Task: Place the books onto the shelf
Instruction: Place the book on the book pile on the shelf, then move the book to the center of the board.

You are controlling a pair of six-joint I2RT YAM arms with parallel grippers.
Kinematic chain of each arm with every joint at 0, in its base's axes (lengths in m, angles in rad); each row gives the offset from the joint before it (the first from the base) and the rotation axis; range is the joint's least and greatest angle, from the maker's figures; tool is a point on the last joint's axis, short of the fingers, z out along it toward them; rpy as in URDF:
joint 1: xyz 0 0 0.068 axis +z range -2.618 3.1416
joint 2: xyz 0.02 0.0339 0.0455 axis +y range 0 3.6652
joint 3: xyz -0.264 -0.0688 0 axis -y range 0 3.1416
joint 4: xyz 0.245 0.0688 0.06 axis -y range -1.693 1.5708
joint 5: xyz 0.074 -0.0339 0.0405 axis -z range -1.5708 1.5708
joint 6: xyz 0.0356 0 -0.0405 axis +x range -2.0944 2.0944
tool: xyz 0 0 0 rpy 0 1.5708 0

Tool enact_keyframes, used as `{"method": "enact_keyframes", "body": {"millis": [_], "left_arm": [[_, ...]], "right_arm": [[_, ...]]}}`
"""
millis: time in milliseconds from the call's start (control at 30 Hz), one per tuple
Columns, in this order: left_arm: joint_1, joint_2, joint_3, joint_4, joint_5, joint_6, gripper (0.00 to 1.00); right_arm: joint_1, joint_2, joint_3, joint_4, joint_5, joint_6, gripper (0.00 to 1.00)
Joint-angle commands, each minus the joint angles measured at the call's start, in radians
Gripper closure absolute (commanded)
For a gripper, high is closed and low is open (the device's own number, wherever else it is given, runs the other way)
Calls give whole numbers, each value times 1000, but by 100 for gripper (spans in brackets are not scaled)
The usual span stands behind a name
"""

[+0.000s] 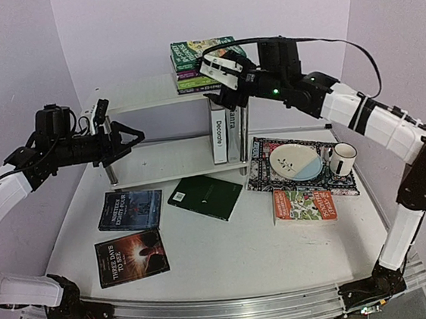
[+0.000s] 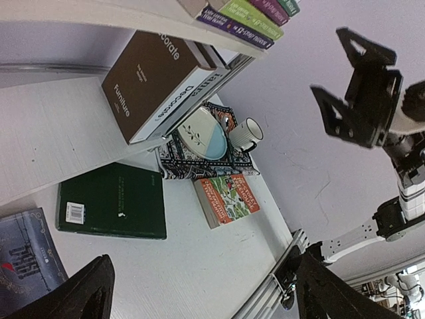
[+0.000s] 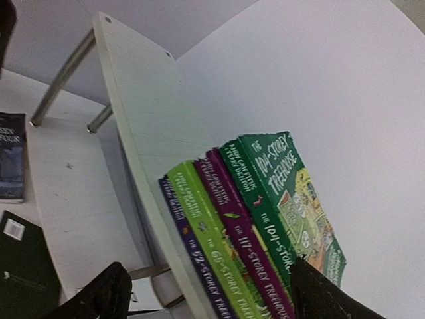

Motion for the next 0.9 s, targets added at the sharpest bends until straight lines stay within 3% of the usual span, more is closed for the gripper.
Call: {"method": "enact_keyframes", "body": {"millis": [0,167,433,600,733,867], "left_arm": [[3,19,115,21,-48,15,3],[3,60,152,28,-65,-9,0],[3,34,95,81,-170,-81,0],[2,47,77,82,-199,-115,0],[1,33,61,98,-197,-85,0],[3,24,62,100,-165,-71,0]], "right_arm": [[6,-151,-161,-48,-231,268,20],[6,-307,-395,-44,-352,369,27],[6,-506,-749,-42,-548,466,19],[6,-473,-833,-41,-514,741,19],[6,-408,-856,-44,-434,912,5],[6,-336,-842,-64,-427,1048,2]]}}
